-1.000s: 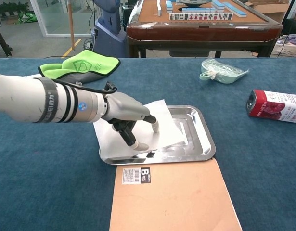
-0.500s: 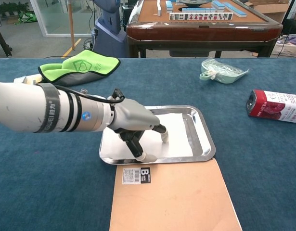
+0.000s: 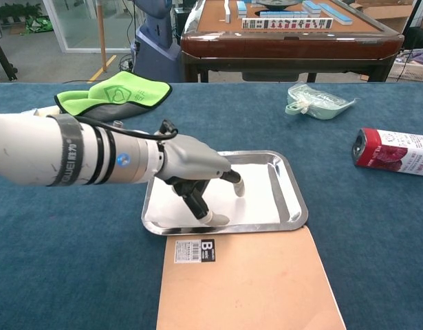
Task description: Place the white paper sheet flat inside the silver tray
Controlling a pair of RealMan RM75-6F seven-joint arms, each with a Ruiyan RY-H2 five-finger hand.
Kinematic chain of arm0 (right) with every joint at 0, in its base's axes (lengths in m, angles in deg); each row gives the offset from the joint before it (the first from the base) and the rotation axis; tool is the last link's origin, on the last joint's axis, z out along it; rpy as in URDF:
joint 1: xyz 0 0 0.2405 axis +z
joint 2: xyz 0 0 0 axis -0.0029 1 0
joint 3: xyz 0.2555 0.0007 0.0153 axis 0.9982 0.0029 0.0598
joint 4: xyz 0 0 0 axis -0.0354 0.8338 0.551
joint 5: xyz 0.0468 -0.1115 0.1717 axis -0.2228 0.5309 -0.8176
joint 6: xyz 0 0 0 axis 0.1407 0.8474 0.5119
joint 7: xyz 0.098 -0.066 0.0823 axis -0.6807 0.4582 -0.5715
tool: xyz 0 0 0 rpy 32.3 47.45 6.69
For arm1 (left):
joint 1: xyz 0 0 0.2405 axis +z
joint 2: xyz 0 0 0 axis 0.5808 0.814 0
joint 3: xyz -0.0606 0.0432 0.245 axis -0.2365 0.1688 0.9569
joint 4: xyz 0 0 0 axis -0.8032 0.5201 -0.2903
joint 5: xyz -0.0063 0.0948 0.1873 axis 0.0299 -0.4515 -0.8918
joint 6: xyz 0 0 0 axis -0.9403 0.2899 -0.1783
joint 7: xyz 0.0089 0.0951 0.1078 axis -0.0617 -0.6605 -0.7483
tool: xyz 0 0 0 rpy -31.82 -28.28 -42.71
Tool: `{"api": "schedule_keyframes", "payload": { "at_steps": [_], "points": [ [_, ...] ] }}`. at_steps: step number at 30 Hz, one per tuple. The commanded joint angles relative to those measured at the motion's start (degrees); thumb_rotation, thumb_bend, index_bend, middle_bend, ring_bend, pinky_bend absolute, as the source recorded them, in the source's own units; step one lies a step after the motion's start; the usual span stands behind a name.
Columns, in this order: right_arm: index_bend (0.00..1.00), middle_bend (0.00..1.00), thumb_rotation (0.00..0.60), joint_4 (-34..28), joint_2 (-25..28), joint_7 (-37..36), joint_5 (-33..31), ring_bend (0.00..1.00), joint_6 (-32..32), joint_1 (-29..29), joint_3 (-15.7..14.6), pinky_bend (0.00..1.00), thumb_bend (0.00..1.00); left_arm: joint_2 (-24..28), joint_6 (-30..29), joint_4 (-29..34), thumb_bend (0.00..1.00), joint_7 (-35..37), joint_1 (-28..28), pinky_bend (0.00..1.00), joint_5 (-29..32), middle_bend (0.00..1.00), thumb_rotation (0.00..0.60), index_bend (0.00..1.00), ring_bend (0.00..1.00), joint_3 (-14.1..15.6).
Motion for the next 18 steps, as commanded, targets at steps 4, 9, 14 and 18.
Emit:
{"api": "schedule_keyframes", "payload": {
  "at_steps": [4,9,14,18],
  "points": [
    [0.17,0.25,0.600,0.3,-0.2,-0.3,0.2,0.14,-0.4,0.3,0.0,0.17,0.11,3.2,-1.9,1.5,0.31,-1.5,0.6,1.00,0.5,1.00,0.257,0.16,1.00,2.3],
    [0.17,0.25,0.600,0.4,-0.3,-0.4,0.4,0.14,-0.5,0.5,0.0,0.17,0.11,5.2,-2.5,3.1,0.31,-3.9,0.6,1.00,2.5,1.00,0.260,0.16,1.00,4.7],
    [0.17,0.25,0.600,0.3,-0.2,-0.3,0.6,0.14,-0.6,0.6,0.0,0.17,0.11,6.6,-3.2,5.5,0.31,-6.1,0.1,1.00,3.7,1.00,0.262,0.16,1.00,6.4],
    [0.17,0.25,0.600,0.0,-0.2,0.0,0.7,0.14,-0.6,0.6,0.0,0.17,0.11,6.7,-3.6,6.8,0.31,-7.2,-0.3,1.00,4.3,1.00,0.260,0.16,1.00,6.8]
  ]
}}
